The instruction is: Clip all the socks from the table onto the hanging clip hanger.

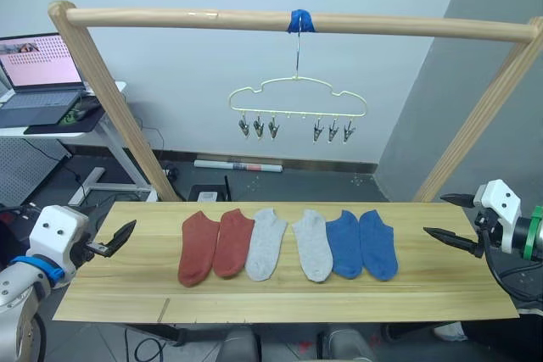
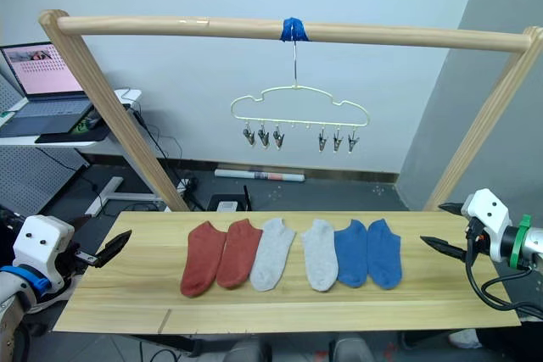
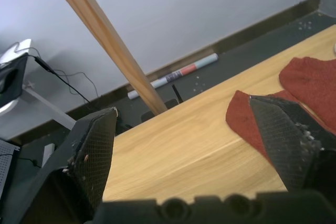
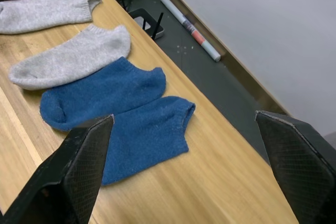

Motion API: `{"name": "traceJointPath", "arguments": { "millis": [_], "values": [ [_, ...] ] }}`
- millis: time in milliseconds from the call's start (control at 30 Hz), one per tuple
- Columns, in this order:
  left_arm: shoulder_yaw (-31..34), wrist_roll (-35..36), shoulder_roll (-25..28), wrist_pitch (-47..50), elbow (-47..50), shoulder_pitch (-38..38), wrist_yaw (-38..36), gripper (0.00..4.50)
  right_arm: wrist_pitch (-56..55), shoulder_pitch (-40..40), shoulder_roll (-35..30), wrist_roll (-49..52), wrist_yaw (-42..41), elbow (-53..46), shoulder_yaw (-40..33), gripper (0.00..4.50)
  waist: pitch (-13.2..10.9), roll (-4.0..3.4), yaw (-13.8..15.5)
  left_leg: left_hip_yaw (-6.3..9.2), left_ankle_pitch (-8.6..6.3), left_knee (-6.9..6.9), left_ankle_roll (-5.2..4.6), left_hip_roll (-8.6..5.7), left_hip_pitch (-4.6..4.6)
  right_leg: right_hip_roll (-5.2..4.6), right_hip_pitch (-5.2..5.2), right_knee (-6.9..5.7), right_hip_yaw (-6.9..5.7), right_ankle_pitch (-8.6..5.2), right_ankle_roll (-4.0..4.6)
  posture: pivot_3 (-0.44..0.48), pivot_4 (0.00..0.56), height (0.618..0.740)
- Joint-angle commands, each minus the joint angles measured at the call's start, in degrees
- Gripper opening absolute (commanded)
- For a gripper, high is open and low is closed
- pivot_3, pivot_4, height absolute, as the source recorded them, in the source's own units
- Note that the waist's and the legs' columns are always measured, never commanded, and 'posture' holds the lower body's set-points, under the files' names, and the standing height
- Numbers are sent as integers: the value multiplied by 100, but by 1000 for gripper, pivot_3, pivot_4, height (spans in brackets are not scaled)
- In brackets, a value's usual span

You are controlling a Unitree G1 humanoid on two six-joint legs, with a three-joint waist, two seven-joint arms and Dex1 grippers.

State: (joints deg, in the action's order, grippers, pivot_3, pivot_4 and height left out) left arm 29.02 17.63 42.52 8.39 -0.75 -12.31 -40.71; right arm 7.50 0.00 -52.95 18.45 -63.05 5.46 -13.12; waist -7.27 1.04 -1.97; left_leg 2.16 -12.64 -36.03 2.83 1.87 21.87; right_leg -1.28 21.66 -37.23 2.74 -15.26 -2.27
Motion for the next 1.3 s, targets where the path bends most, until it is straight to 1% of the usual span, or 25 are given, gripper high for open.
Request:
{"name": "traceJointPath", "arguments": {
  "millis": [33, 100, 167, 200, 233, 300, 367, 400, 467, 533, 633, 767, 867, 933, 967, 1033, 1300],
  "values": [
    [-30, 259, 44, 204, 144, 456, -29, 4465, 232, -18, 169, 234, 323, -753, -212, 4500, -25, -2, 2, -1, 0, 3, -1, 0, 15, 3, -2, -2, 0, 0, 0, -75, 149, 740],
    [-11, 627, -114, 850, 335, 775, 189, 4465, 229, 62, 367, 200, 560, -1246, -161, 4500, -60, -8, 1, 4, 0, 4, -1, 1, 45, 11, 11, -10, -2, -3, -5, -85, 169, 740],
    [-152, 904, -263, 1387, 775, 963, 346, 4465, 221, 123, 498, 192, 675, -1711, -114, 4500, -137, -3, -7, 8, 0, 3, -1, 0, 63, 13, 31, -27, 1, -2, -30, -89, 187, 740],
    [-301, 920, -337, 1508, 935, 1062, 396, 4465, 257, 102, 550, 162, 761, -1877, -80, 4500, -186, 3, -10, 8, 0, -1, -1, -7, 67, 10, 39, -50, 8, -7, -51, -90, 207, 740],
    [-408, 912, -411, 1556, 1031, 1153, 453, 4465, 316, 95, 588, 142, 830, -2064, -39, 4500, -245, 4, -16, 6, 0, -1, -1, -7, 71, 10, 45, -55, 11, -7, -53, -94, 219, 740],
    [-666, 887, -632, 1608, 1188, 1363, 605, 4465, 439, 14, 664, 152, 961, -2324, 28, 4500, -334, 18, -27, 8, 1, -4, -1, -8, 71, 10, 50, -65, 13, -7, -53, -99, 223, 740],
    [-896, 869, -871, 1628, 1329, 1563, 756, 4465, 777, -98, 698, 322, 1094, -2666, 63, 4500, -370, 23, -38, 12, 1, -7, -1, -7, 72, 12, 52, -74, 9, -9, -49, -116, 223, 740],
    [-1011, 825, -991, 1582, 1381, 1665, 835, 4465, 959, -145, 698, 438, 1128, -2835, 66, 4500, -394, 27, -55, 12, 1, -7, -1, -7, 74, 12, 54, -74, 9, -9, -49, -145, 236, 740],
    [-1211, 747, -1291, 1476, 1408, 1954, 1074, 4465, 1307, -250, 681, 678, 1177, -3184, 76, 4500, -458, 36, -81, 13, 1, -9, -1, -7, 77, 12, 57, -76, 10, -9, -49, -166, 243, 740],
    [-1430, 610, -1579, 1308, 1354, 2270, 1284, 4465, 1580, -370, 678, 872, 1248, -3434, 64, 4500, -520, 45, -111, 20, 2, -13, -1, -7, 85, 14, 58, -75, 4, -8, -50, -201, 269, 740],
    [-1662, 457, -1941, 1040, 1133, 2713, 1466, 4465, 1887, -492, 697, 1064, 1402, -3790, 98, 4500, -595, 57, -153, 20, 2, -18, -1, -9, 90, 14, 59, -74, 5, -6, -52, -226, 274, 740],
    [-1719, 257, -2253, 520, 515, 3324, 1641, 4465, 2257, -749, 854, 1325, 1716, -4228, 256, 4500, -649, 63, -265, 22, 2, -16, -1, -10, 101, 13, 65, -70, 1, -7, -53, -234, 273, 740],
    [-1736, 150, -2392, 155, 156, 3601, 1677, 3837, 2438, -903, 948, 1408, 1919, -4450, 384, 4500, -668, 63, -320, 24, 1, -14, -1, -10, 102, 14, 66, -69, -2, -8, -54, -246, 268, 740],
    [-1720, 66, -2480, -43, -41, 3764, 1794, 3227, 2551, -1013, 1019, 1481, 2053, -4547, 435, 4500, -684, 71, -357, 23, 1, -13, -1, -11, 103, 14, 66, -68, 0, -9, -56, -247, 269, 740],
    [-1727, -5, -2512, -157, -127, 3826, 1853, 2831, 2590, -1072, 1053, 1504, 2106, -4567, 473, 4500, -692, 76, -372, 24, 1, -13, -1, -11, 102, 14, 66, -69, -1, -9, -57, -248, 270, 740],
    [-1749, -57, -2559, -257, -154, 3838, 1914, 2270, 2658, -1123, 1098, 1538, 2188, -4637, 518, 4500, -713, 86, -398, 24, 2, -13, -1, -11, 102, 14, 66, -69, -1, -9, -57, -254, 273, 740],
    [-1637, -131, -2698, -411, -577, 4004, 2298, 2270, 2824, -1323, 1203, 1637, 2348, -4713, 669, 4500, -747, 103, -437, 27, 1, -11, -1, -11, 103, 13, 67, -67, -3, -9, -60, -262, 282, 740]
  ]
}}
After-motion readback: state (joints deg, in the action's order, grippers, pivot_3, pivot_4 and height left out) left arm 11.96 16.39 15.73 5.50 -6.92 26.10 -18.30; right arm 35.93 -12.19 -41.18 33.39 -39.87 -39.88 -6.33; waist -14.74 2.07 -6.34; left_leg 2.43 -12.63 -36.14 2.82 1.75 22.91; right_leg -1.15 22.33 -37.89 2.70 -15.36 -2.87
